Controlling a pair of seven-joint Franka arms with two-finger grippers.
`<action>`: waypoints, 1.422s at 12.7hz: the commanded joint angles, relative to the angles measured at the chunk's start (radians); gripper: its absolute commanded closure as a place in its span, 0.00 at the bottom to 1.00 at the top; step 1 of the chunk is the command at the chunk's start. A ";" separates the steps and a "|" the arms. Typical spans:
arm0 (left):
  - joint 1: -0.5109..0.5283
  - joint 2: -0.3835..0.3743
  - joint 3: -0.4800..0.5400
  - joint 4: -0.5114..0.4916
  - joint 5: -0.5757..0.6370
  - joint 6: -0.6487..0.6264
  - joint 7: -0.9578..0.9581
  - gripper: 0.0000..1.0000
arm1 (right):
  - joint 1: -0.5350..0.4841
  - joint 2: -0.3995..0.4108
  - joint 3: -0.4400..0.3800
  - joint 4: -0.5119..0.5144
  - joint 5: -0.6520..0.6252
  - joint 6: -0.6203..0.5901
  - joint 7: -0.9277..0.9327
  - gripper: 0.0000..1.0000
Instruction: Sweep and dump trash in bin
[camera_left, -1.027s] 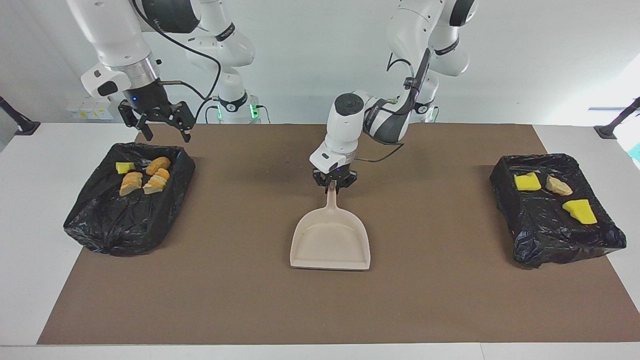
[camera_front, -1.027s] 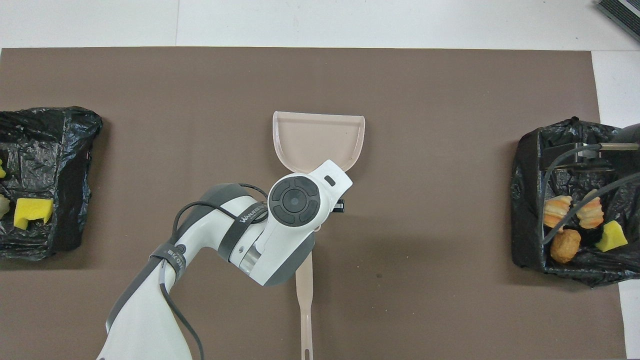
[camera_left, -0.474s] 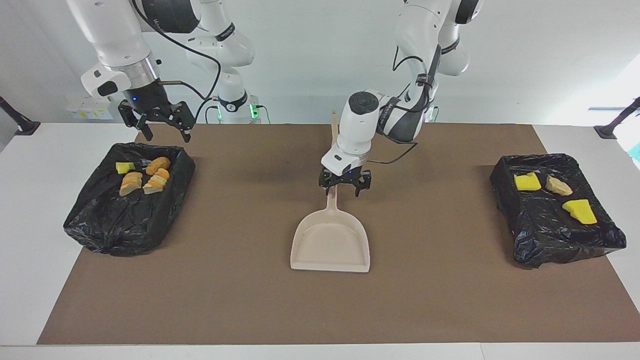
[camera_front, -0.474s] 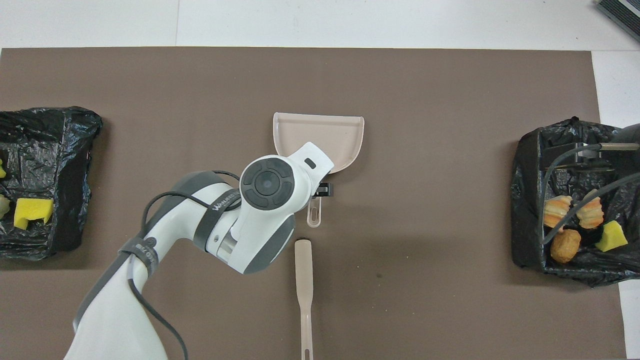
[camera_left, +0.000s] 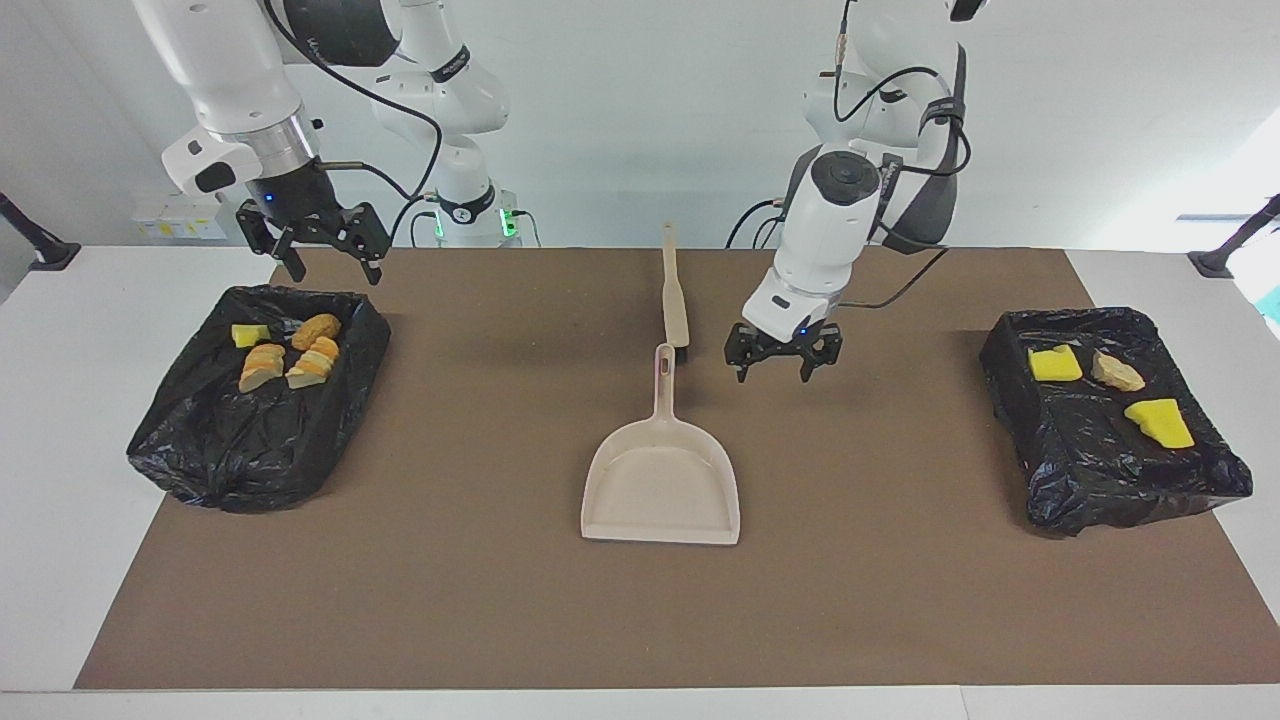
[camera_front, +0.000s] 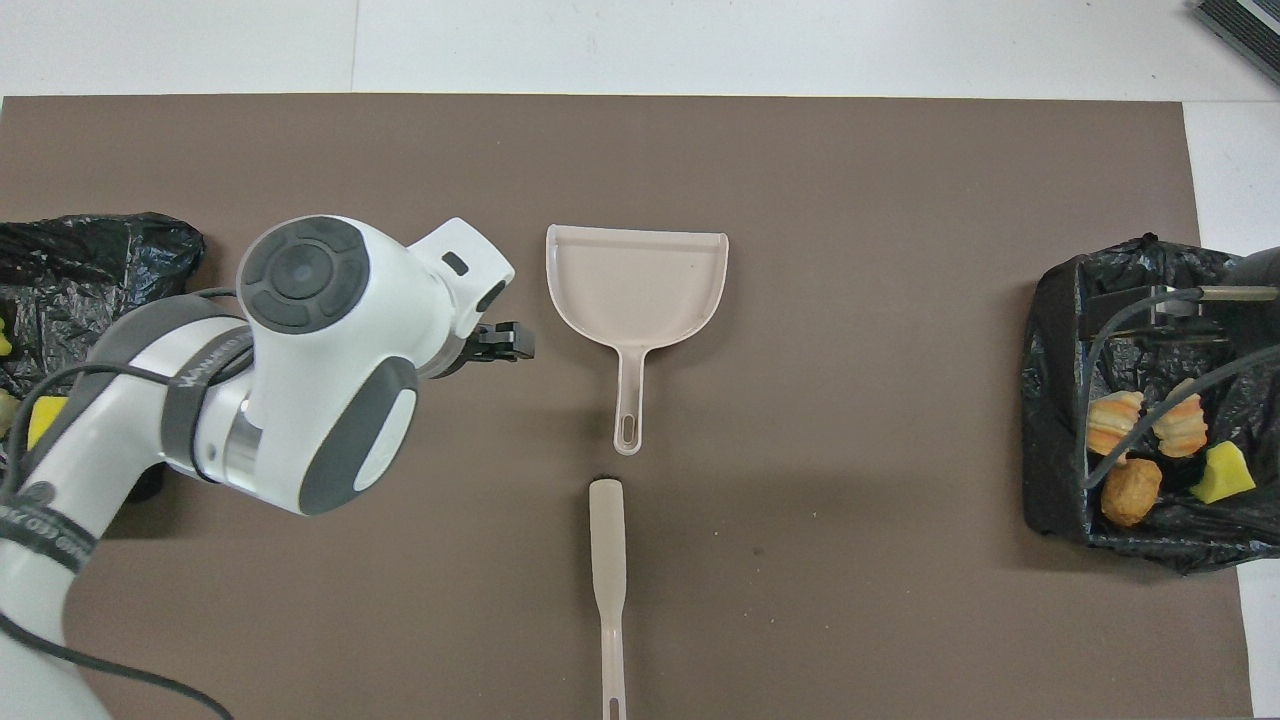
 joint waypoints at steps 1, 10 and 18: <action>0.118 -0.083 -0.010 -0.026 -0.006 -0.124 0.155 0.00 | -0.010 -0.022 0.007 -0.026 0.012 0.013 0.019 0.00; 0.348 -0.195 -0.008 0.063 0.000 -0.347 0.386 0.00 | -0.010 -0.022 0.007 -0.026 0.012 0.013 0.019 0.00; 0.350 -0.248 0.065 0.198 0.012 -0.514 0.481 0.00 | -0.010 -0.022 0.007 -0.026 0.012 0.013 0.019 0.00</action>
